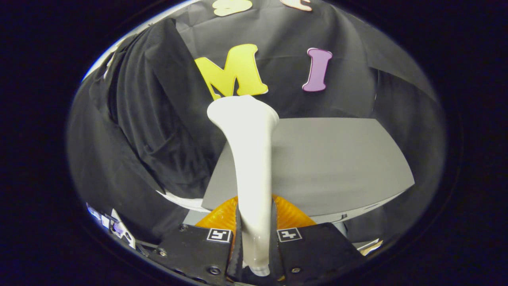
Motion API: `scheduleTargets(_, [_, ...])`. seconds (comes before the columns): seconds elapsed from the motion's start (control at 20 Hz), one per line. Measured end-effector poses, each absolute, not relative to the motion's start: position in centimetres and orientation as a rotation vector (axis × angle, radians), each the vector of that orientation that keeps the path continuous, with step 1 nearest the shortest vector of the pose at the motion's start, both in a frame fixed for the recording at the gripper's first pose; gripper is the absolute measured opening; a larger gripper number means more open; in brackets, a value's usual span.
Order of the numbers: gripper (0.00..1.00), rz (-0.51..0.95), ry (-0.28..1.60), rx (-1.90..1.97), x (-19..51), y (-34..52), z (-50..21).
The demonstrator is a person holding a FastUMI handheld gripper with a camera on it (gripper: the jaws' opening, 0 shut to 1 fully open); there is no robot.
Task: Iron the clothes twice with a garment steamer, once on the left side and once on the right side.
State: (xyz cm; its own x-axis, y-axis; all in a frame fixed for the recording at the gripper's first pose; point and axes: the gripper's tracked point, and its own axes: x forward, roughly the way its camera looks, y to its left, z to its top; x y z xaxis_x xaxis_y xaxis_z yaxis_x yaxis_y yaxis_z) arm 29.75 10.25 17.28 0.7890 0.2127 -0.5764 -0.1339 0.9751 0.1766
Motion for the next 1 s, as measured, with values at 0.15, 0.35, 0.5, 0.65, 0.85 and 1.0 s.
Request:
scheduleTargets(0.15, [0.29,0.223,0.591,0.115,28.3,12.4,18.9])
scheduleTargets(0.35, [0.29,0.226,0.535,0.111,27.5,14.4,20.1])
scheduleTargets(0.5, [0.29,0.238,0.472,0.12,26.4,16.0,21.9])
scheduleTargets(0.65, [0.29,0.251,0.383,0.127,26.3,17.8,23.9])
scheduleTargets(0.85, [0.29,0.279,0.247,0.088,25.2,21.2,27.6])
scheduleTargets(1.0, [0.29,0.278,0.177,0.088,25.8,23.1,29.6])
